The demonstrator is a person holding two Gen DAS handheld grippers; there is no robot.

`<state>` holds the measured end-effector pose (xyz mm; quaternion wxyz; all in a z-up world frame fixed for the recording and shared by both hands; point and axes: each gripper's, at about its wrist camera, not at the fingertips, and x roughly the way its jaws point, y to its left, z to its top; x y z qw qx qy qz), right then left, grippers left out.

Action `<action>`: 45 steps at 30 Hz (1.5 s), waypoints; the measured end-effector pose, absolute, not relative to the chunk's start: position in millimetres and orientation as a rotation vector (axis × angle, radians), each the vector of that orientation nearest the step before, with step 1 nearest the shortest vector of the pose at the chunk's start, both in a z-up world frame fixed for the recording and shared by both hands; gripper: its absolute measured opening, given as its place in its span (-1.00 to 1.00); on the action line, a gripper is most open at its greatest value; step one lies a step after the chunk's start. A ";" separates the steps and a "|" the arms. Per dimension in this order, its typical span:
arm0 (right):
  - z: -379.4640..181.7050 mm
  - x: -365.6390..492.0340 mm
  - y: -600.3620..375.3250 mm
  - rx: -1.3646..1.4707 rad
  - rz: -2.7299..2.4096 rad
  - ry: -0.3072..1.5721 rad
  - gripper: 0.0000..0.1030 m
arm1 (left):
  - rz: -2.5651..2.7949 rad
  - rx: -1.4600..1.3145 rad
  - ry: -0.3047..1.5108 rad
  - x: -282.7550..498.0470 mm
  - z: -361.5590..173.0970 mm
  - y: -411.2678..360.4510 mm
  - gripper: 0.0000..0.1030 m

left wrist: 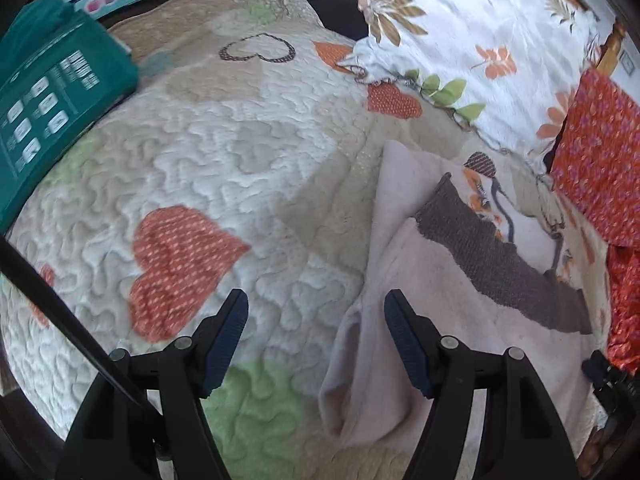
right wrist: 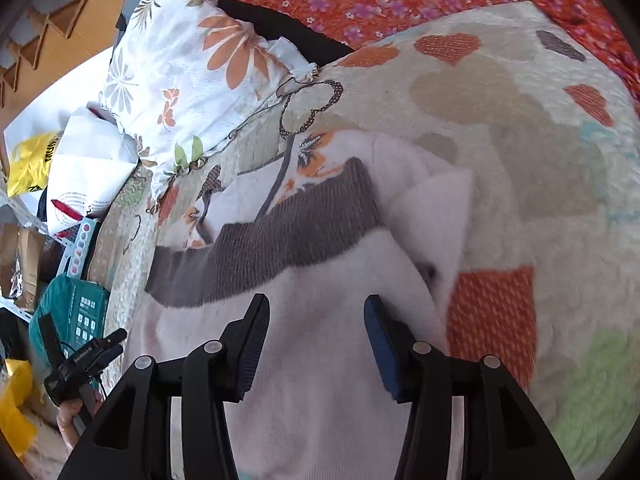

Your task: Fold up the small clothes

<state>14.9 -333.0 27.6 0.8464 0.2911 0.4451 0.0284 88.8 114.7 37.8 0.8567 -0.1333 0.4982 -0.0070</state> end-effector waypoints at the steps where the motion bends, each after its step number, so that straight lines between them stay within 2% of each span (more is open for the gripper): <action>1: 29.5 9.8 -329.6 0.601 0.060 0.941 0.06 | -0.019 -0.282 1.045 84.7 38.2 115.7 0.43; 8: 47.7 -20.7 -294.1 0.424 0.082 0.929 0.15 | -0.105 -0.302 1.098 65.1 20.1 118.3 0.48; 12: 38.9 -31.9 -283.1 0.438 0.100 0.951 0.16 | -0.141 -0.179 1.097 59.2 15.4 100.7 0.48; 13: 36.5 -32.8 -279.1 0.434 0.110 0.960 0.16 | -0.143 -0.154 1.101 59.6 14.4 97.7 0.42; 14: 36.0 -32.6 -275.8 0.420 0.113 0.965 0.16 | -0.129 -0.099 1.106 59.7 13.7 92.0 0.15; 16: 35.7 -33.6 -266.4 0.347 0.109 0.970 0.16 | -0.126 -0.076 1.101 61.0 16.0 90.1 -0.14; 17: 35.8 -33.2 -262.4 0.317 0.105 0.971 0.16 | -0.115 -0.089 1.098 61.9 18.0 92.3 -0.25; 18: 35.9 -33.2 -260.7 0.301 0.105 0.971 0.17 | -0.085 -0.099 1.090 62.8 20.0 95.8 -0.26; 23: 34.0 -31.3 -262.8 0.316 0.117 0.975 0.22 | 0.061 -0.063 1.044 66.0 27.3 113.3 -0.27; 28: 35.1 -32.0 -265.4 0.341 0.121 0.969 0.22 | 0.035 -0.169 1.011 57.6 42.0 130.6 -0.25; 35: 29.4 -24.5 -257.7 0.325 0.119 0.986 0.24 | -0.007 -0.183 0.957 38.3 61.7 128.9 0.18; 41: 14.9 -14.8 -264.8 0.391 0.113 1.030 0.29 | -0.035 -0.166 0.961 40.4 59.5 112.7 0.18; 45: 28.7 -20.3 -275.8 0.418 0.089 0.968 0.29 | -0.064 -0.179 0.952 42.3 62.2 103.7 0.19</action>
